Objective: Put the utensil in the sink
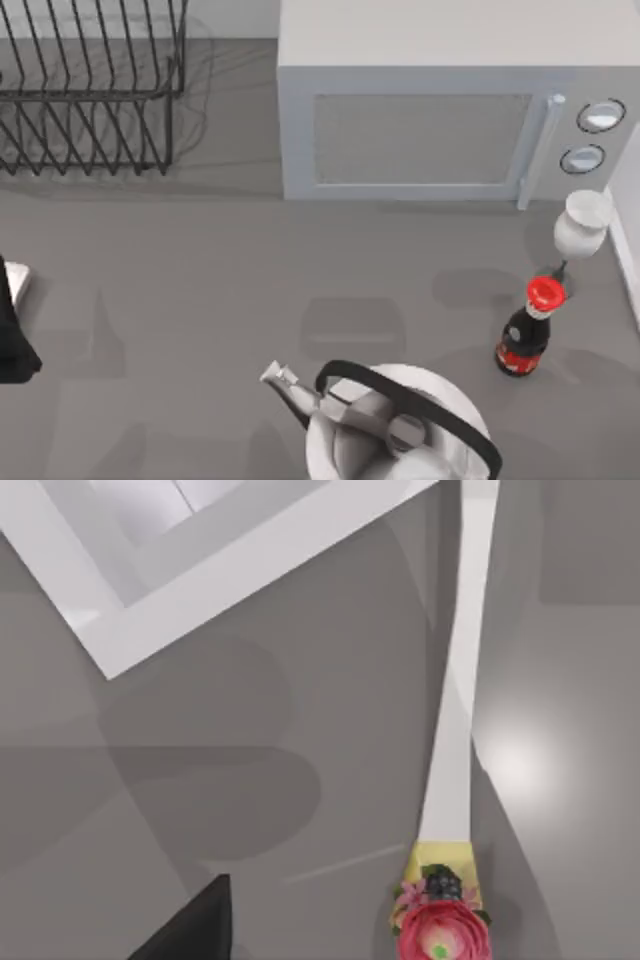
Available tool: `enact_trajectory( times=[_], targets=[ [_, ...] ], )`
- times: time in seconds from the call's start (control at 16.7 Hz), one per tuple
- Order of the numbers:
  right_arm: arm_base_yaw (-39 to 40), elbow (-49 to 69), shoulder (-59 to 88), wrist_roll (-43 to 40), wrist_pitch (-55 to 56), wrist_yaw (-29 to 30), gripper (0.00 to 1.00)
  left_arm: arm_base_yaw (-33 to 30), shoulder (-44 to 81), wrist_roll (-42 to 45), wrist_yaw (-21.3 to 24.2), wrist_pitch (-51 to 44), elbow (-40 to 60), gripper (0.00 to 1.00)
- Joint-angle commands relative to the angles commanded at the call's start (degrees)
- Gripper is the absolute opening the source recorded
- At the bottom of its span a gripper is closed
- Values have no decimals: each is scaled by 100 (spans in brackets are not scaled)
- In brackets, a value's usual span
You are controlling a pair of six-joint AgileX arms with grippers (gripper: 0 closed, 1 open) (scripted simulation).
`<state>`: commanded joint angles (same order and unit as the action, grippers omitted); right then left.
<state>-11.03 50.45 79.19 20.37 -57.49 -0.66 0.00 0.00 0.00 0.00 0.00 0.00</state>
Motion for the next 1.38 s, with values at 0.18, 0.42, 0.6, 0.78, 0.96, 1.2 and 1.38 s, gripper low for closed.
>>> enact_trajectory(
  times=[0.18, 0.42, 0.6, 0.78, 0.96, 1.2, 1.38],
  targets=[
    [-9, -121, 129, 19, 225, 1, 100, 0, 0, 0, 0, 0, 0, 100],
    [-1, -642, 683, 48, 1340, 2, 100, 0, 0, 0, 0, 0, 0, 100],
    [13, -1086, 1146, 65, 2261, 3, 100, 0, 0, 0, 0, 0, 0, 100],
    [20, -1304, 1383, 76, 2673, 4, 100, 0, 0, 0, 0, 0, 0, 100],
    [20, -1313, 1391, 77, 2689, 4, 100, 0, 0, 0, 0, 0, 0, 100],
    [20, -1313, 1391, 77, 2689, 4, 77, 0, 0, 0, 0, 0, 0, 100],
    [20, -1313, 1391, 77, 2689, 4, 55, 0, 0, 0, 0, 0, 0, 100]
  ],
)
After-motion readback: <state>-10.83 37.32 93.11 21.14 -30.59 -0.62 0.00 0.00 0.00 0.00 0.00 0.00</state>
